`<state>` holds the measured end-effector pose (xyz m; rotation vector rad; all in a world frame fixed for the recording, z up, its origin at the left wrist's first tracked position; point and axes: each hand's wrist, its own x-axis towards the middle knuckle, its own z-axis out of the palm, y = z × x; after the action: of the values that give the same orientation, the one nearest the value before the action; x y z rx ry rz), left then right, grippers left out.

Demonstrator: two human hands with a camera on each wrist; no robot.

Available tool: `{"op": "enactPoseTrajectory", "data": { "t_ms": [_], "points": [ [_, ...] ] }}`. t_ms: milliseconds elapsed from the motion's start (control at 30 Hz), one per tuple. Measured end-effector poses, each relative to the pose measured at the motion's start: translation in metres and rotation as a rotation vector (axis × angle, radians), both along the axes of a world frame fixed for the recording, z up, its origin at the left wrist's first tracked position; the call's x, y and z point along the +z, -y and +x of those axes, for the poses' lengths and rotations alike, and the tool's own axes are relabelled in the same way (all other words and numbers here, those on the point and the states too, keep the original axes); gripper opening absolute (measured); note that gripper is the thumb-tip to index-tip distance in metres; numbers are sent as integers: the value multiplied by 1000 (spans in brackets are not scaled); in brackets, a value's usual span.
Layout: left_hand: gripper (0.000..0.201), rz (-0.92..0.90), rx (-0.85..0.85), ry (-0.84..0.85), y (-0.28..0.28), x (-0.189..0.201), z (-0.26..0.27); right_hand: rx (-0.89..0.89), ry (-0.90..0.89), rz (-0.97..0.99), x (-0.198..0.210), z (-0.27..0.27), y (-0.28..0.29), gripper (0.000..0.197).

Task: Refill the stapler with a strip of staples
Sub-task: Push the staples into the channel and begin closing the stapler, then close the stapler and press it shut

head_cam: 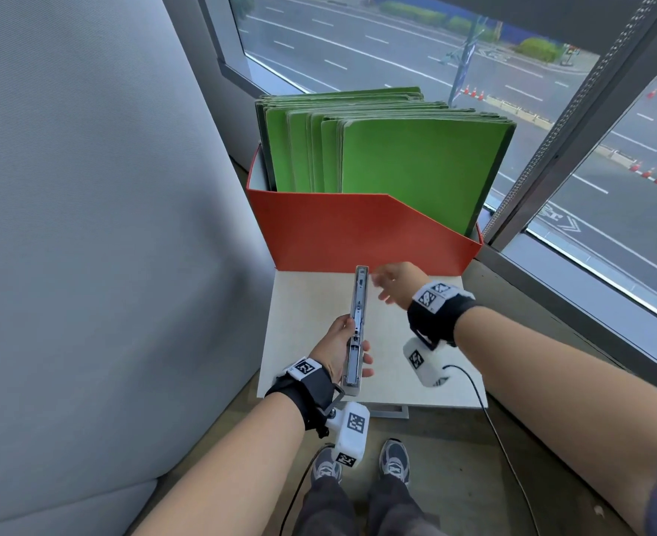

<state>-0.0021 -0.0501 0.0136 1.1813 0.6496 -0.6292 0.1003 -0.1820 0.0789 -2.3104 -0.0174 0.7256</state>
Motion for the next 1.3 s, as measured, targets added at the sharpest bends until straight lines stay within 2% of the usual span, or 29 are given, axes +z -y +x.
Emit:
{"op": "enactPoseTrajectory", "data": {
  "t_ms": [67, 133, 233, 367, 433, 533, 700, 800, 867, 1000, 1067, 1167, 1233, 1300],
  "points": [
    [20, 1, -23, -1, 1, 2, -4, -50, -79, 61, 0, 13, -5, 30],
    [21, 0, -40, -7, 1, 3, -7, -81, -71, 104, -4, 18, -10, 30],
    [20, -17, -49, -34, 0, 2, -12, -64, -68, 92, -15, 23, -18, 23],
    [21, -38, 14, -99, -1, -4, -16, 8, -20, 55, -9, 21, -22, 20],
    [34, -37, 70, -168, -1, -6, -13, 64, 72, 74, -2, 18, -24, 19],
    [67, -46, 152, -240, -1, -9, -2, 153, 184, 109, 11, 9, -25, 20],
    [65, -68, 218, -188, 0, -1, 16, 257, 311, 207, 29, -24, -13, 19],
    [80, -71, 162, -157, 0, -1, 24, 332, 323, 233, 25, -46, -4, 17],
    [75, -84, 128, -116, 2, 1, 26, 386, 373, 215, 18, -56, 2, 17],
    [34, -102, 162, -22, 7, 5, 26, 407, 432, 234, 4, -75, 10, 16],
    [24, -125, 191, 13, 8, 6, 27, 414, 423, 241, -5, -83, 14, 16],
    [25, -88, 148, 44, 7, 3, 27, 251, 336, 305, -18, -90, 21, 16],
    [27, -60, 134, 59, 7, 2, 26, 27, 198, 342, -27, -93, 25, 18],
    [28, -49, 124, 80, 8, 3, 25, -147, -17, 360, -38, -96, 24, 22]
  ]
}}
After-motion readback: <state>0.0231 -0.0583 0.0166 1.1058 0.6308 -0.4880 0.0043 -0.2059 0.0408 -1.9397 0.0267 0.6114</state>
